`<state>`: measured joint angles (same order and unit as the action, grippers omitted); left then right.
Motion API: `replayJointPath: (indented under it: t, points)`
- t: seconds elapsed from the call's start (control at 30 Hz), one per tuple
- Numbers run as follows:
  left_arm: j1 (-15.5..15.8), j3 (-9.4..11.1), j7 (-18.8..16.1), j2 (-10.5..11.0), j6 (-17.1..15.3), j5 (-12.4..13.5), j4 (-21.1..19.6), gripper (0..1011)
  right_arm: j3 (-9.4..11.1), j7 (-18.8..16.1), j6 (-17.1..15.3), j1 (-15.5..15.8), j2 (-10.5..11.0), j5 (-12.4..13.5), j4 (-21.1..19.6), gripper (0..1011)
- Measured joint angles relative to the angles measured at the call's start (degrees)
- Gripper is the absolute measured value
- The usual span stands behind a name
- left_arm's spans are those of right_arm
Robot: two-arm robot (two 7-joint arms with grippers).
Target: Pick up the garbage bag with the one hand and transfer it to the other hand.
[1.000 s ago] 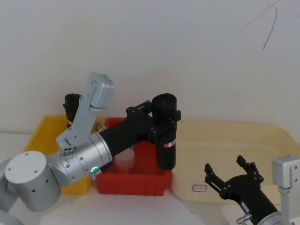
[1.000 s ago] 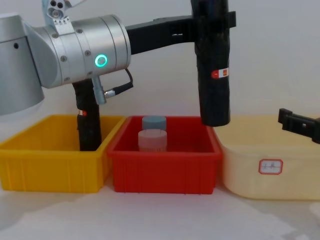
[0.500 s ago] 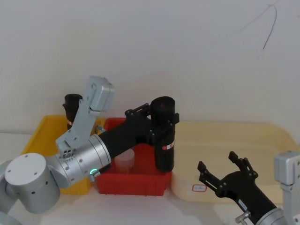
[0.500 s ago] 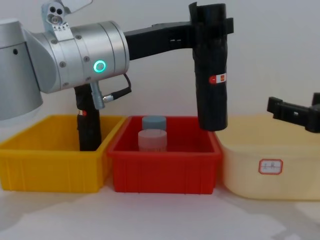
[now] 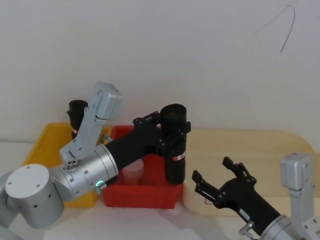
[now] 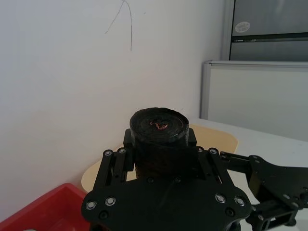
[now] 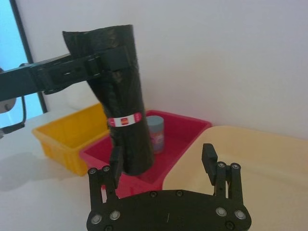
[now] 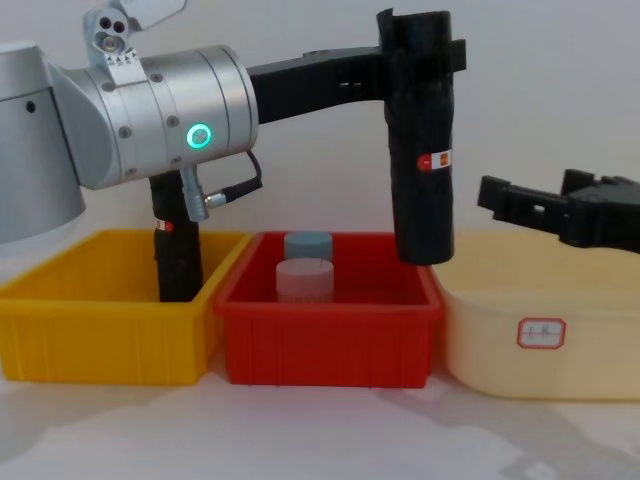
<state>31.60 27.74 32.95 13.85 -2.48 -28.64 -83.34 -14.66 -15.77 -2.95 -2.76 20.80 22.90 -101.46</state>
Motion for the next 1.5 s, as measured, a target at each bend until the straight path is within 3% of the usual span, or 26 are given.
replayJointPath:
  t: [0.53,1.5]
  points:
    - [0.01,0.0,0.01,0.04,0.05,0.0,0.08,569,-3.21,-2.98,0.72,-3.5,-0.42,0.59,3.17,1001]
    - [0.01,0.0,0.01,0.04,0.05,0.0,0.08,569,-6.88,-5.57,2.62,-9.25,-2.23,-0.41,9.2,1001]
